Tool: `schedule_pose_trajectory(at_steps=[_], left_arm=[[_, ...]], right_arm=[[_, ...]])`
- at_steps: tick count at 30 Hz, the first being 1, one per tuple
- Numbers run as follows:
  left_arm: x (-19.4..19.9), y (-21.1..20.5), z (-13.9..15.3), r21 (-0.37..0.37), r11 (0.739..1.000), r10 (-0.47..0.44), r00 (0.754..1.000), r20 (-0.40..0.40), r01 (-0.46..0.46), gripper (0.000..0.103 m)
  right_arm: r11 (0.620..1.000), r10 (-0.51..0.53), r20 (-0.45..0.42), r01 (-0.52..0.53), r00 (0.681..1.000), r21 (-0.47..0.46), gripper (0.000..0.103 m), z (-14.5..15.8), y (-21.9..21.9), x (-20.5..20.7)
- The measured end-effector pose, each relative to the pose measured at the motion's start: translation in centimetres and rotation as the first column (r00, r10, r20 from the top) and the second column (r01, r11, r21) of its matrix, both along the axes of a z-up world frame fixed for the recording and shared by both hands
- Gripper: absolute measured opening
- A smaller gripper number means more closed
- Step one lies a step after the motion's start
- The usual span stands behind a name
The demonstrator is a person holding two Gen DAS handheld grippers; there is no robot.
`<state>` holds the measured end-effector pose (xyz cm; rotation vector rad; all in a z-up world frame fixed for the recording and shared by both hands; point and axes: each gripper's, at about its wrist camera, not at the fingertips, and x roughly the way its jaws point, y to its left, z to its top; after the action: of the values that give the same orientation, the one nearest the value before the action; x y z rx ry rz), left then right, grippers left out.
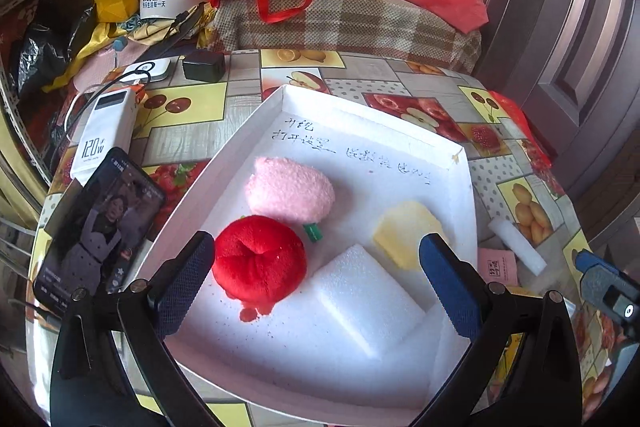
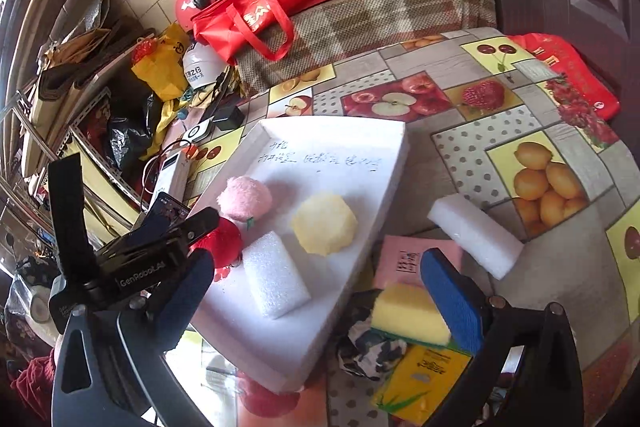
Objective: Organize soft objects
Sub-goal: 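Lower the pink ball and white foam block into the tray and release, then withdraw both tools from the tray toward the remaining pile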
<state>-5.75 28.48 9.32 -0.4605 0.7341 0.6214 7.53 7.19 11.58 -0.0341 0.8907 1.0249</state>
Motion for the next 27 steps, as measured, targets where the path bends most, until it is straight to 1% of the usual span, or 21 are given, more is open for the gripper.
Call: schedule_pose_trajectory(at_steps=[2,5,8,10,14,16,17,19,22,24,27], left_arm=[[-0.9,-1.5,-0.1,-0.029,0.999,-0.027,1.0,0.011,0.028,0.103],[-2.2,-4.3,-0.3,-0.052,0.996,-0.07,0.997,0.014,0.07,0.103],[-3.2,-6.8,-0.9,-0.081,0.991,-0.102,0.995,-0.001,0.102,0.103],[-3.5,-8.0,-1.1,-0.094,0.988,-0.122,0.992,-0.015,0.12,0.103],[-3.8,-9.8,-0.4,-0.084,0.987,-0.141,0.99,-0.015,0.139,0.103],[-4.0,-10.7,0.3,-0.067,0.986,-0.152,0.988,-0.006,0.151,0.103],[-4.1,-11.1,0.6,-0.059,0.986,-0.156,0.988,-0.001,0.156,0.103],[-4.4,-11.6,1.0,-0.055,0.985,-0.163,0.987,0.007,0.163,0.103],[-4.8,-12.2,1.3,-0.057,0.985,-0.161,0.987,0.015,0.161,0.103],[-4.9,-12.4,1.4,-0.05,0.986,-0.157,0.987,0.018,0.158,0.103],[-5.0,-13.0,1.2,-0.026,0.989,-0.147,0.989,0.021,0.147,0.103]], right_arm=[[0.999,-0.052,0.019,0.052,0.998,0.01,0.103,0.5,-2.4,0.5],[0.99,-0.134,0.047,0.133,0.99,0.04,0.103,1.2,-6.1,1.1],[0.971,-0.224,0.089,0.215,0.971,0.101,0.103,2.1,-9.9,1.6],[0.953,-0.277,0.098,0.26,0.956,0.155,0.103,2.7,-12.1,2.0],[0.906,-0.363,0.084,0.33,0.928,0.265,0.103,4.1,-15.7,2.7],[0.883,-0.389,0.103,0.339,0.915,0.325,0.103,4.8,-17.2,2.7],[0.875,-0.403,0.115,0.346,0.908,0.339,0.103,5.0,-17.8,2.6],[0.875,-0.411,0.12,0.355,0.904,0.328,0.103,5.1,-18.6,2.9],[0.884,-0.423,0.134,0.375,0.896,0.281,0.103,4.9,-19.5,3.2],[0.898,-0.405,0.142,0.365,0.903,0.245,0.103,4.6,-20.0,3.4],[0.91,-0.386,0.169,0.343,0.907,0.233,0.103,4.1,-20.9,3.4]])
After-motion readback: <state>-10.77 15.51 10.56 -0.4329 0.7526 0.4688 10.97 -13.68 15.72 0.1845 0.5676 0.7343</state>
